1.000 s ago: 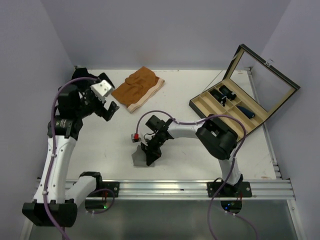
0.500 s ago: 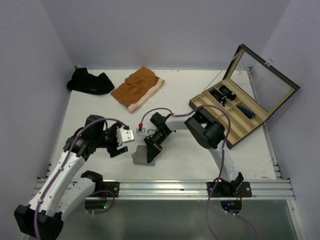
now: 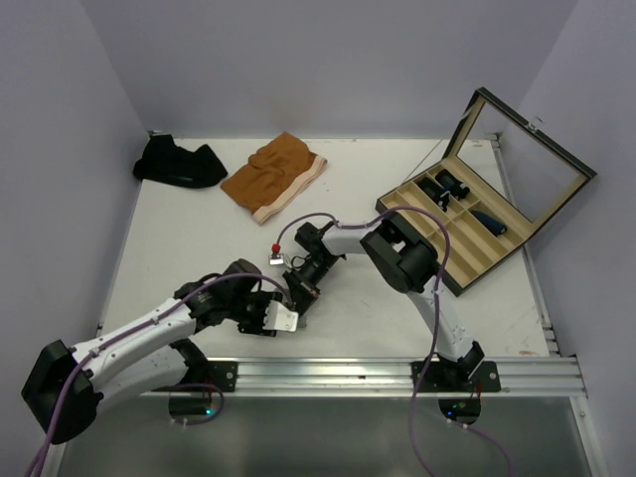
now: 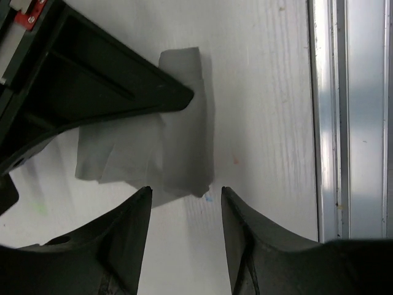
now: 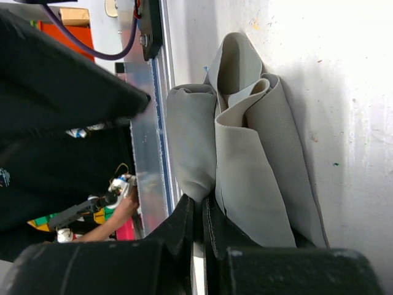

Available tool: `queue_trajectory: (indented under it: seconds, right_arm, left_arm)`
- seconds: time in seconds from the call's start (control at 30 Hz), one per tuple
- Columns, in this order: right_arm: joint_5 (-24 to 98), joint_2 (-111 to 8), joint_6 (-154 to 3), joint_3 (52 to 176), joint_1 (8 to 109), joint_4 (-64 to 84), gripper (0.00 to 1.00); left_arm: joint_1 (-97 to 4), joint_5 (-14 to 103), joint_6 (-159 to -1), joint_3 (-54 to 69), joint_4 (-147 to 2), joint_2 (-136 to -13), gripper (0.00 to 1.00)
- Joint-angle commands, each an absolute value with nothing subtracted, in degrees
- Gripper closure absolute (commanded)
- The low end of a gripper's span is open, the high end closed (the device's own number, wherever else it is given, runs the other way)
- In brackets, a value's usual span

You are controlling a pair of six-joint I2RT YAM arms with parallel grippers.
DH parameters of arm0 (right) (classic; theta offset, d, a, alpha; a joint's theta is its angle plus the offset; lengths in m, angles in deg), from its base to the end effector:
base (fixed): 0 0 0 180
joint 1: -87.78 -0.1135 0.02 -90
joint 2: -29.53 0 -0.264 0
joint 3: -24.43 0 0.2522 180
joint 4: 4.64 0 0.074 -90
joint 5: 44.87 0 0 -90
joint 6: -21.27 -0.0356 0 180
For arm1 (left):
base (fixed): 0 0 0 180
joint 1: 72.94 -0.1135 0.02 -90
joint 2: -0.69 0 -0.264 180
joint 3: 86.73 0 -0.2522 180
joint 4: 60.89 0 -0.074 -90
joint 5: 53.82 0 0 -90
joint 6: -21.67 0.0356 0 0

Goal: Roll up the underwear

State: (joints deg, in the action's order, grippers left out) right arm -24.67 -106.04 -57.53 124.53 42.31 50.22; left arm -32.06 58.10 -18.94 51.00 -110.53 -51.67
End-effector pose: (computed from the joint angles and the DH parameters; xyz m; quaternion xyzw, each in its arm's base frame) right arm 0.2661 0.3182 0.0657 0.3878 -0.7227 -0.5461 0.1708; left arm 0.1130 -0.1154 0.1859 0.7067 0.6334 -0.1640 0.2692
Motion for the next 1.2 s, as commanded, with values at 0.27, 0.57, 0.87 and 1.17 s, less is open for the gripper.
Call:
queue_trajectory:
  seconds: [0.27,0.57,0.87,1.17]
  right_arm:
    - [-8.74,-112.42,-55.2,121.6,43.57,46.03,1.0]
    - [-8.13,-112.68,-55.28,122.03,43.66,46.21,1.0]
    - [-4.71,-109.61,-55.81,120.99,45.06,45.43,0.8]
    - [-0.04,-92.48,-59.68,116.94,52.97,41.29,0.25]
  left_arm:
    - [-24.7,52.8,-24.55,53.93,-96.02,-58.28,0.5]
    - [-20.65,49.54,-23.42,55.78,-91.35,-61.1,0.62]
    - [-19.77,53.05,-22.46,54.02,-98.37,-67.33,0.98]
    - [-24.42,61.49,-19.02,49.12,-106.9,-74.89,1.0]
